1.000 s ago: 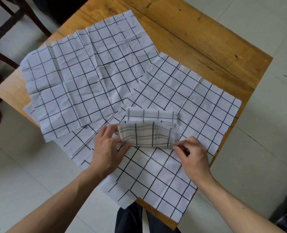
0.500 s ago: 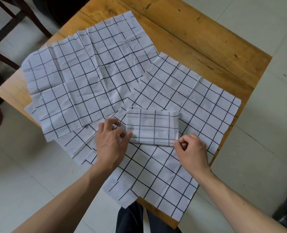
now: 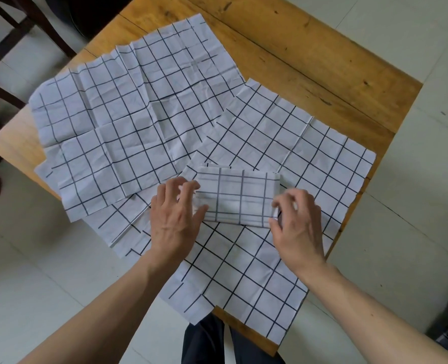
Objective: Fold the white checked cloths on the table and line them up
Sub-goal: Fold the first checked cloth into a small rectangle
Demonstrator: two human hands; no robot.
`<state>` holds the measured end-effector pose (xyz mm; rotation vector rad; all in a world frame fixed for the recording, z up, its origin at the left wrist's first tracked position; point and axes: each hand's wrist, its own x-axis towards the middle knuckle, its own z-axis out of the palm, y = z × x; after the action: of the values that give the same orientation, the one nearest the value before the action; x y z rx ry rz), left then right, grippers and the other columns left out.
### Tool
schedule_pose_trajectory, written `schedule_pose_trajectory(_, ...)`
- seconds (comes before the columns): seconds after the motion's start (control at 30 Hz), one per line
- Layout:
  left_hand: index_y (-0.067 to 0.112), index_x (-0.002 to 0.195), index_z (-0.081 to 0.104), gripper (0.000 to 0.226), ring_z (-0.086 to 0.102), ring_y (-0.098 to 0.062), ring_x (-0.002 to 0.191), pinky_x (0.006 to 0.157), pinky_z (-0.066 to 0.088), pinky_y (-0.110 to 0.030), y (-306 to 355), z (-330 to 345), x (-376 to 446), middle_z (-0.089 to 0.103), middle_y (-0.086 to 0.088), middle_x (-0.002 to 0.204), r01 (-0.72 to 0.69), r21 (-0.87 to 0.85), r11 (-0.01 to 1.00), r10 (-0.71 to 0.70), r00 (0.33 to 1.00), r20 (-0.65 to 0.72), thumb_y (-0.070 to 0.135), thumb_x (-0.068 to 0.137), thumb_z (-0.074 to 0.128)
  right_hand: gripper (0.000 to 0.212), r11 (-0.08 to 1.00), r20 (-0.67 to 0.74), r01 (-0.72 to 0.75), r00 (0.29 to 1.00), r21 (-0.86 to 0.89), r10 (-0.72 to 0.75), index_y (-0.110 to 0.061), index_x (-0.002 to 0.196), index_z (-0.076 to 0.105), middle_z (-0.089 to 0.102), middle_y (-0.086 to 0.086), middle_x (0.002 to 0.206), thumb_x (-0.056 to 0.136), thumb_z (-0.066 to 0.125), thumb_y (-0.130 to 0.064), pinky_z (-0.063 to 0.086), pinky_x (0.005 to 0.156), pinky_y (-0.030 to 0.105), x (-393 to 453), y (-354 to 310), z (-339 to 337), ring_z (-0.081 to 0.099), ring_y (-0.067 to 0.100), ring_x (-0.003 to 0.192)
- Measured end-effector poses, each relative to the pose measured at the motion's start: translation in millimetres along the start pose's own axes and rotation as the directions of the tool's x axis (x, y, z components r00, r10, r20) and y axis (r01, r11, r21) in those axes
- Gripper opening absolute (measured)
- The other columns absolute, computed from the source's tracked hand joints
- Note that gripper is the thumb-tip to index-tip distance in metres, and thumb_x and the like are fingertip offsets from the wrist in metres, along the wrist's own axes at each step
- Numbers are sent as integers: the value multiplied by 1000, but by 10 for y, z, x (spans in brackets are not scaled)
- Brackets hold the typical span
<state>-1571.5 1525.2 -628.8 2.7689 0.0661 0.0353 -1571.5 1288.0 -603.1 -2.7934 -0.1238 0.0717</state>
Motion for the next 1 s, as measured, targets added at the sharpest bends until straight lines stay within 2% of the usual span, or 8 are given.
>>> schedule_pose_trajectory(0.1, 22, 126, 61, 47, 46, -30, 117, 87, 43, -45, 15, 5, 43, 53, -8, 134, -230, 105, 967, 230, 973, 20, 18, 82, 78, 69, 942, 131, 330, 938, -61, -320, -11, 130, 58, 47, 14, 144, 67, 61, 17, 40, 106, 42, 113, -75, 66, 42, 33, 135)
schedule_pose_trajectory(0.2, 26, 131, 63, 51, 43, -28, 130, 98, 34, -42, 14, 18, 93, 53, -2, 145, -395, 122, 910, 383, 917, 112, 13, 83, 75, 79, 879, 292, 474, 849, -56, -440, -7, 149, 41, 32, 13, 159, 72, 40, 11, 22, 121, 45, 248, -191, 127, 22, 30, 150)
schedule_pose_trajectory(0.4, 19, 139, 56, 51, 43, -27, 141, 113, 34, -47, 32, 39, 145, 51, 0, 149, -466, 76, 881, 437, 866, 242, 12, 89, 67, 70, 897, 393, 441, 830, -25, -397, -7, 158, 10, 2, 7, 167, 90, 26, -2, 8, 125, 39, 339, -172, 351, -5, 19, 153)
schedule_pose_trajectory(0.53, 15, 150, 44, 58, 35, -26, 147, 119, 29, -50, 1, 71, 143, 41, -5, 158, -476, 113, 872, 422, 849, 319, 18, 93, 57, 66, 893, 388, 410, 865, -186, -317, -8, 158, 5, -4, 9, 166, 102, 19, -40, 6, 123, 43, 287, -25, 402, -7, 22, 153)
schedule_pose_trajectory(0.63, 15, 156, 32, 61, 19, -22, 153, 124, 14, -47, -17, 54, 144, 26, -4, 164, -451, 132, 883, 380, 850, 364, 27, 95, 34, 75, 903, 376, 340, 898, -263, -229, -9, 158, -2, -11, 8, 166, 101, 16, -55, 5, 123, 48, 232, 111, 390, -11, 22, 153)
schedule_pose_trajectory(0.77, 16, 160, 15, 67, 0, -20, 155, 124, -3, -44, 31, 39, 164, 7, -3, 168, -372, 119, 921, 303, 872, 383, 37, 97, 19, 77, 921, 347, 266, 924, -286, -159, -9, 157, -7, -14, 8, 166, 101, 8, -59, 3, 122, 50, 167, 188, 362, -12, 22, 153)
schedule_pose_trajectory(0.9, 15, 160, -9, 74, -19, -20, 153, 125, -6, -50, 94, 126, 210, -16, -2, 167, -349, 162, 923, 255, 870, 422, 55, 102, 14, 77, 931, 351, 251, 925, -267, -149, -9, 157, -6, -13, 8, 166, 100, 8, -59, 7, 122, 54, 165, 165, 362, -11, 23, 153)
schedule_pose_trajectory(1.0, 16, 159, -11, 79, -19, -18, 153, 125, -1, -52, 49, 152, 268, -17, -2, 167, -368, 194, 909, 262, 869, 420, 60, 101, 18, 79, 937, 341, 249, 927, -245, -157, -11, 158, -4, -11, 6, 166, 100, 15, -61, 7, 122, 55, 176, 201, 347, -9, 21, 153)
